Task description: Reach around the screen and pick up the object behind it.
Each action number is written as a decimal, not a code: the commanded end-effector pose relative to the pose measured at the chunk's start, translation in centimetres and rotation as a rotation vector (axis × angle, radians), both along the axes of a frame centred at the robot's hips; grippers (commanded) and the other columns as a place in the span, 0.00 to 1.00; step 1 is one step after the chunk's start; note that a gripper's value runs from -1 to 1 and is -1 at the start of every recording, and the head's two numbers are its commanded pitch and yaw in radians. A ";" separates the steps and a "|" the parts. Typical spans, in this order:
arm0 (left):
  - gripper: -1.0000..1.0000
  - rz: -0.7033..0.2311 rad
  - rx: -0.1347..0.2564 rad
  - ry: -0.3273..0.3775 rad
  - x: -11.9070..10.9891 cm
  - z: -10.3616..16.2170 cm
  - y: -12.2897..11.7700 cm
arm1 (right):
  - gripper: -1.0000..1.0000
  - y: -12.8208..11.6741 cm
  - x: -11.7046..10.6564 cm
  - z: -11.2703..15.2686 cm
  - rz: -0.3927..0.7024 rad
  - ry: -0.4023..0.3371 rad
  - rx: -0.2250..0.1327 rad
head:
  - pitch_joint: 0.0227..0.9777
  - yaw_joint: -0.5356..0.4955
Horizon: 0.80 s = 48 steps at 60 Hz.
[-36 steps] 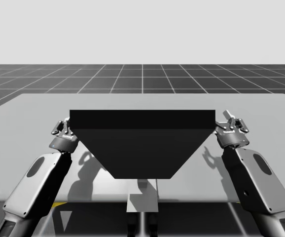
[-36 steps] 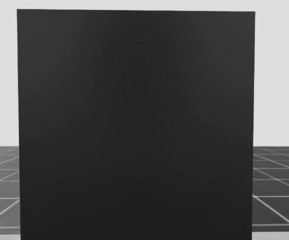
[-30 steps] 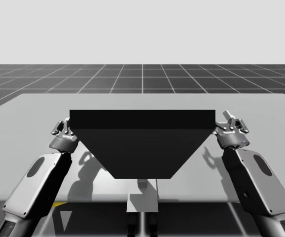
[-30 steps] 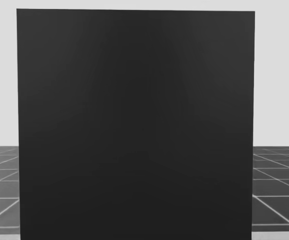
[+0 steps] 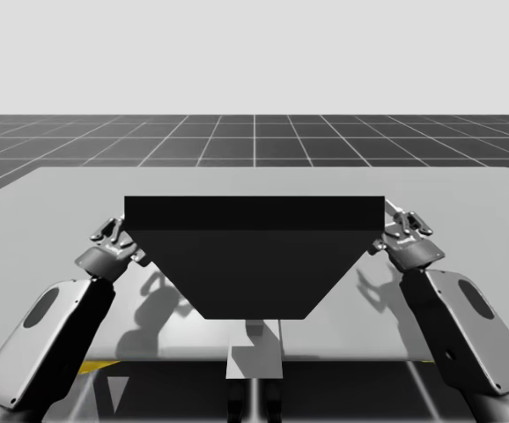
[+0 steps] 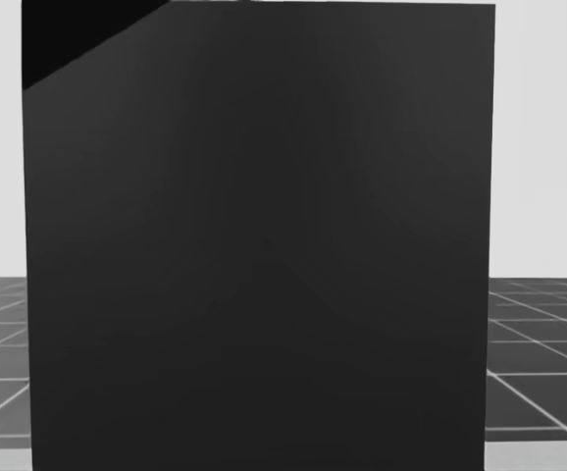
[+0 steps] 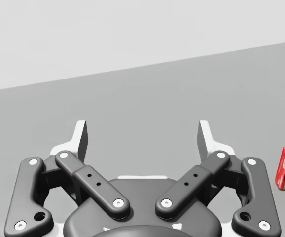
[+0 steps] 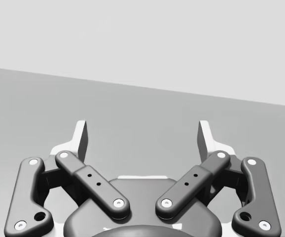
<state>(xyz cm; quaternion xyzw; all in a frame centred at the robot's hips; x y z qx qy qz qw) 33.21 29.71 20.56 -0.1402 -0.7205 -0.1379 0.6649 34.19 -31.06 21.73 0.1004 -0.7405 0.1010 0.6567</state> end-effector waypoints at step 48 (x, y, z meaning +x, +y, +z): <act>0.00 -0.452 0.176 0.166 -0.8 -1.7 -5.9 | 0.00 2.3 -3.0 -1.4 0.466 -0.003 -0.192 | 0.06 0.49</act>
